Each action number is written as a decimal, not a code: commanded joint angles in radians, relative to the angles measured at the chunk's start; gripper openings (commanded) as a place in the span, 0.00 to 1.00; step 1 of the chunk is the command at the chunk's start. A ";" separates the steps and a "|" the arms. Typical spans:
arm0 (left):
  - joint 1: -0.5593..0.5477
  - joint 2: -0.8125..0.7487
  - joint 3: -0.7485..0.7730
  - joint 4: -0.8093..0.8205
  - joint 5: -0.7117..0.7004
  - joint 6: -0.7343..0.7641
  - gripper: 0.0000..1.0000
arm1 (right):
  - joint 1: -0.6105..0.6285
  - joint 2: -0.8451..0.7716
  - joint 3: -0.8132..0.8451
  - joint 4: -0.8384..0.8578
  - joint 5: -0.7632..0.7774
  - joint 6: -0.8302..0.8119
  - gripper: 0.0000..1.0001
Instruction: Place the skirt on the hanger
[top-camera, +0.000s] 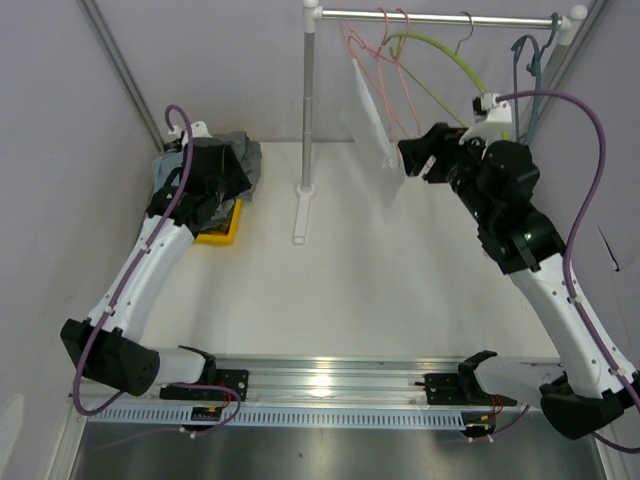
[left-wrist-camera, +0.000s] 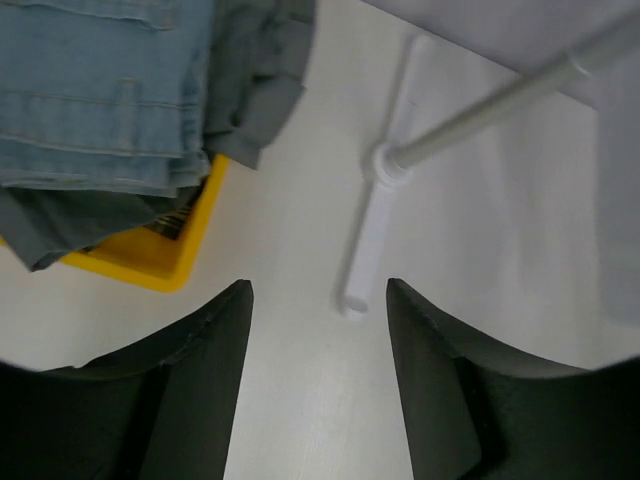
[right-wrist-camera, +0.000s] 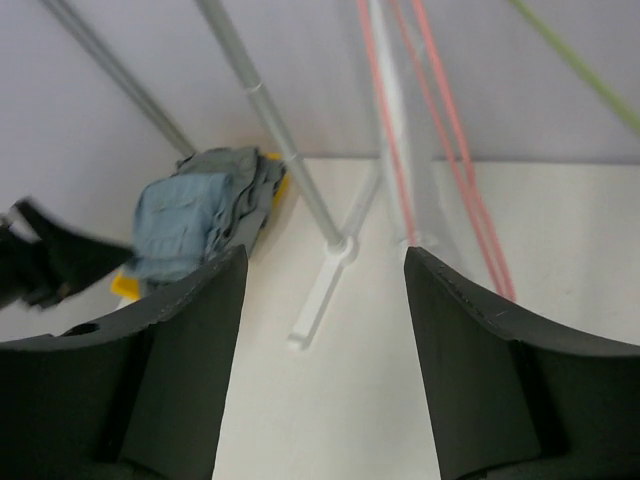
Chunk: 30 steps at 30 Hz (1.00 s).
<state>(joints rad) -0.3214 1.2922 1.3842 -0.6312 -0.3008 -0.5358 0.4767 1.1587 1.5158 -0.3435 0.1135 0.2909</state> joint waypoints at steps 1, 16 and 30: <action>0.103 0.064 0.035 0.002 -0.152 -0.058 0.64 | 0.065 -0.094 -0.138 -0.059 -0.084 0.094 0.68; 0.200 0.691 0.420 -0.056 -0.336 0.132 0.70 | 0.212 -0.240 -0.473 -0.035 -0.058 0.143 0.66; 0.208 0.803 0.431 -0.121 -0.353 0.137 0.43 | 0.203 -0.240 -0.566 0.009 -0.074 0.171 0.64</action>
<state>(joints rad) -0.1249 2.1025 1.8034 -0.7429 -0.6304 -0.4168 0.6830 0.9314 0.9527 -0.3832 0.0437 0.4454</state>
